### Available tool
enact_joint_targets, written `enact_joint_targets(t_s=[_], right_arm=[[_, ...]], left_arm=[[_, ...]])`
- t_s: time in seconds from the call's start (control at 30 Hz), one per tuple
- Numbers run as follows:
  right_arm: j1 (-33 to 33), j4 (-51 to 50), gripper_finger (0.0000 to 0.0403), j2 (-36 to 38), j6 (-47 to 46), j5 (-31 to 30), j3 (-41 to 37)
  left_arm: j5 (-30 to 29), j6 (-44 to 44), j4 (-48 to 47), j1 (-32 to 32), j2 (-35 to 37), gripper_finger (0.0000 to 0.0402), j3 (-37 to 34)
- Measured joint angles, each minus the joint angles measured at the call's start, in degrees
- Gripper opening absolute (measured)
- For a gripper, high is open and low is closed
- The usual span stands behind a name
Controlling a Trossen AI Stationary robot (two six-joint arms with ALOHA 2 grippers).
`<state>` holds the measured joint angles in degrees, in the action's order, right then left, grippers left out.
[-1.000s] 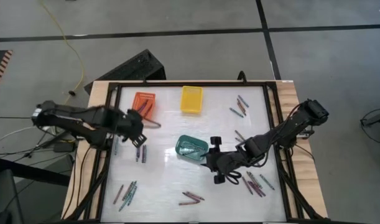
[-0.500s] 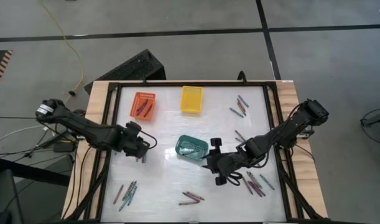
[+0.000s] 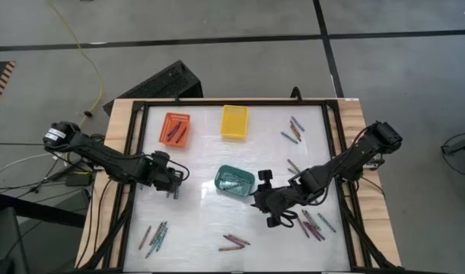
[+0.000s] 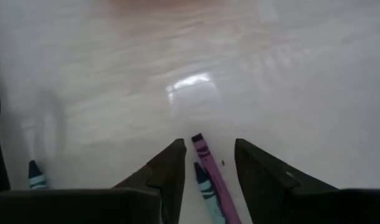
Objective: Sort crayons
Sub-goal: Put the blue crayon into the blue bin
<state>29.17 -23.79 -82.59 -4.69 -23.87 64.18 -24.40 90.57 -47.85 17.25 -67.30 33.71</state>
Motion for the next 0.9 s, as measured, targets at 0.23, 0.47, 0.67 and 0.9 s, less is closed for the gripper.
enact_joint_targets(t_s=[0.23,0.47,0.67,0.9], right_arm=[[0.00,-0.45,0.0146,0.00,1.83,1.59,0.00],[0.00,-2.37,0.0146,0.00,2.15,1.70,0.00],[0.00,-2.59,0.0146,0.00,2.12,1.71,0.00],[0.00,-3.01,0.0146,0.00,1.87,1.71,0.00]], left_arm=[[2.29,0.17,-1.97,-1.94,-0.33,0.0128,0.00],[8.34,-2.23,-8.82,-2.25,-0.33,0.0128,0.78],[14.76,-4.50,-15.61,-1.46,-0.29,0.0128,3.24],[19.60,-4.22,-15.43,5.22,-0.94,0.0128,3.29]])
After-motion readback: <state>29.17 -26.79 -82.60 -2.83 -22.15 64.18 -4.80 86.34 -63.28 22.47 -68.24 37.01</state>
